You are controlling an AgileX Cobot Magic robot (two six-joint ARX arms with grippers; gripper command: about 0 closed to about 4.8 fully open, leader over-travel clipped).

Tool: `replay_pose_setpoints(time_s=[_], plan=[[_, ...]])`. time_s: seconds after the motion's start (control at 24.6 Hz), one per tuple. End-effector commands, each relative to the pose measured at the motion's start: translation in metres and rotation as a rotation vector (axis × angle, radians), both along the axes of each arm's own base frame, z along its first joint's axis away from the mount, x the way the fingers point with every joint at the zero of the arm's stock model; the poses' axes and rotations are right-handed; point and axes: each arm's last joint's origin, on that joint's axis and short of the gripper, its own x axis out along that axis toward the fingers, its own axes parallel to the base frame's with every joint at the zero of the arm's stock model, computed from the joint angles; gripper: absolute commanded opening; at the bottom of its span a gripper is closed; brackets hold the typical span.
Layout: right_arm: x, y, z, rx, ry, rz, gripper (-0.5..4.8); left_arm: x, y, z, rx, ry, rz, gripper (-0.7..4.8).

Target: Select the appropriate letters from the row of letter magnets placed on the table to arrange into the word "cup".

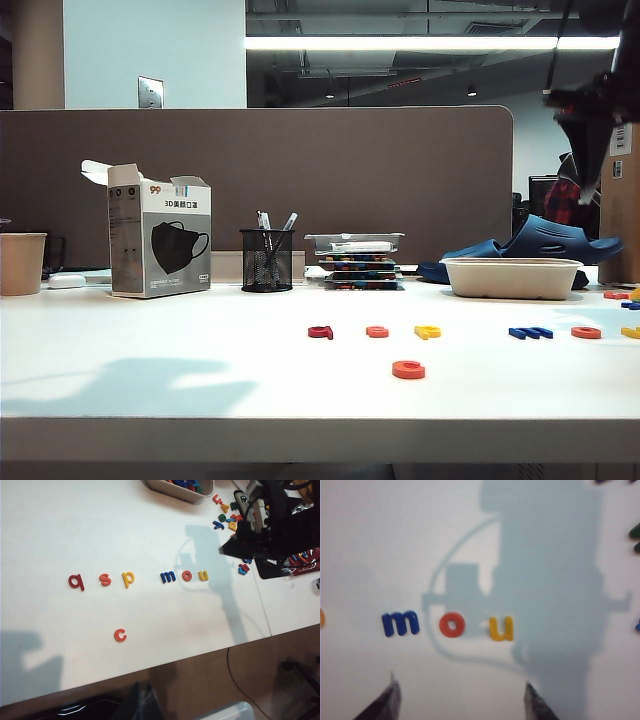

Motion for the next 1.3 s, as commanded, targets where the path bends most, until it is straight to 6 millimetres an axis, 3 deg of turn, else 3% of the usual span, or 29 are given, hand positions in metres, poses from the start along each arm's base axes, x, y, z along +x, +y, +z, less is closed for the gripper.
replay_pose_setpoints(time_s=[0.04,0.16,0.61,1.06,1.3], plan=[[0.000,-0.001,-0.015,-0.003,-0.013,0.013,3.16,0.000,0.001,0.002,-0.007,-0.009,0.002,-0.05],[0.000,-0.001,-0.038,-0.006,-0.011,0.020,3.16,0.000,0.001,0.002,-0.007,-0.009,0.002,-0.05],[-0.006,-0.005,-0.077,-0.072,0.017,0.057,3.14,0.000,0.001,0.002,-0.007,-0.009,0.002,-0.05],[-0.003,-0.005,-0.087,-0.081,0.022,0.089,3.01,0.000,0.001,0.002,-0.007,-0.009,0.002,-0.05],[0.002,-0.006,-0.104,-0.079,0.063,0.088,3.01,0.000,0.001,0.002,-0.007,-0.009,0.002,-0.05]])
